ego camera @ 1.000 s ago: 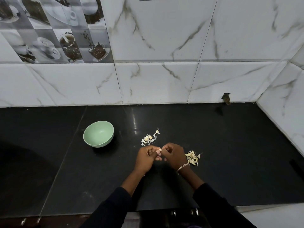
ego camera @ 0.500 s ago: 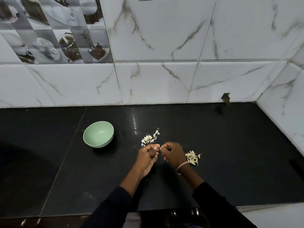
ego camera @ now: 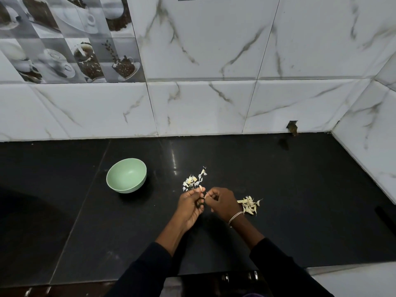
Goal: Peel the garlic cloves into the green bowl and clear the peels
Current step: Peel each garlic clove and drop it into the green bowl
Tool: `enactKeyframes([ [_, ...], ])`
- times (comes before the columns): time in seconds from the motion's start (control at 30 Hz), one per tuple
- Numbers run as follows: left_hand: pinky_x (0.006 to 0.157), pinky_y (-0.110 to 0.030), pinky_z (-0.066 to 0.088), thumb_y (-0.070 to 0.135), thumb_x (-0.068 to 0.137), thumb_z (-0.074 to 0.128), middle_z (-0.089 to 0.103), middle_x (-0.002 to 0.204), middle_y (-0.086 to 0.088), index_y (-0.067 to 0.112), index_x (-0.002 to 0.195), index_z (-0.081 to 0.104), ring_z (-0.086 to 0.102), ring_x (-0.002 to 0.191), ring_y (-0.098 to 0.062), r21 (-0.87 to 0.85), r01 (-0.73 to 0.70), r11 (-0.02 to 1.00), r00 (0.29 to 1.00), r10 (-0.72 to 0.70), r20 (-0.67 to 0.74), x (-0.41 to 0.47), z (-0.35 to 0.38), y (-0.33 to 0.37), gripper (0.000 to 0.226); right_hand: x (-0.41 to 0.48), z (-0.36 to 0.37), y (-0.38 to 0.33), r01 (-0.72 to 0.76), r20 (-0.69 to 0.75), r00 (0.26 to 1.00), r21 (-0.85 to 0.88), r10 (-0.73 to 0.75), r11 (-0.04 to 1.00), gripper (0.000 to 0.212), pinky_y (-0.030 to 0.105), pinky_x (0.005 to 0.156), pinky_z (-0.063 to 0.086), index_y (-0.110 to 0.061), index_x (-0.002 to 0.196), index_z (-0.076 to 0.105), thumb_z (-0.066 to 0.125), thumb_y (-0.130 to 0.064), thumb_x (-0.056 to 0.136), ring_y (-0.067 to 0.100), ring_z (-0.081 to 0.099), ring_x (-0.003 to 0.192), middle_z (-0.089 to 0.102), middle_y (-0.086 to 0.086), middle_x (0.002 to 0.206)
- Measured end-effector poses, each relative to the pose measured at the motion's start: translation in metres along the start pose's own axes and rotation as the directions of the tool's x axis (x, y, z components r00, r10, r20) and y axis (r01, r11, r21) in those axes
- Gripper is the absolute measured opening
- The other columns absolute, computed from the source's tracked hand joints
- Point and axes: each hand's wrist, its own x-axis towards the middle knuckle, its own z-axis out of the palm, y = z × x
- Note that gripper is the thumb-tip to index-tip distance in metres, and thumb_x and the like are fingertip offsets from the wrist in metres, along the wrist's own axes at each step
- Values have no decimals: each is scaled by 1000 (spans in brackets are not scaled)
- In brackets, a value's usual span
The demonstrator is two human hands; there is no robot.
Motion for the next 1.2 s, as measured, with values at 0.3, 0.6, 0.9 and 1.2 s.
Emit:
enactKeyframes([
  [0.3, 52, -16, 40, 9, 103, 53, 58, 66, 1, 3, 89, 70, 49, 56, -6, 407, -197, 892, 978, 210, 11, 1, -8, -5, 23, 11, -11, 11, -49, -96, 994, -53, 44, 997, 18, 27, 64, 51, -10, 78, 71, 68, -20, 92, 12, 62, 62, 67, 2, 71],
  [0.6, 53, -18, 43, 3, 101, 54, 62, 64, 5, 16, 80, 70, 52, 54, -4, 603, -363, 710, 929, 327, 175, 3, -11, -7, 30, 19, -17, 7, -141, 144, 984, 297, 102, 944, 8, 23, 52, 52, -5, 86, 75, 69, -7, 91, 10, 62, 54, 73, 3, 70],
  [0.9, 52, -17, 41, 1, 101, 52, 62, 59, 8, 11, 78, 66, 51, 53, -3, 564, -344, 751, 935, 331, 130, 1, -7, -7, 29, 20, -17, 10, -173, 161, 979, 342, 124, 924, 2, 22, 51, 52, -3, 85, 75, 73, -2, 85, 11, 63, 53, 70, 12, 67],
  [1.2, 53, -17, 42, 3, 101, 55, 60, 61, 3, 14, 75, 66, 51, 51, -3, 618, -343, 707, 931, 345, 122, 1, -6, -3, 30, 19, -14, 8, -153, 118, 986, 334, 120, 930, 5, 21, 48, 49, 3, 85, 74, 70, 0, 85, 10, 60, 50, 68, 16, 67],
])
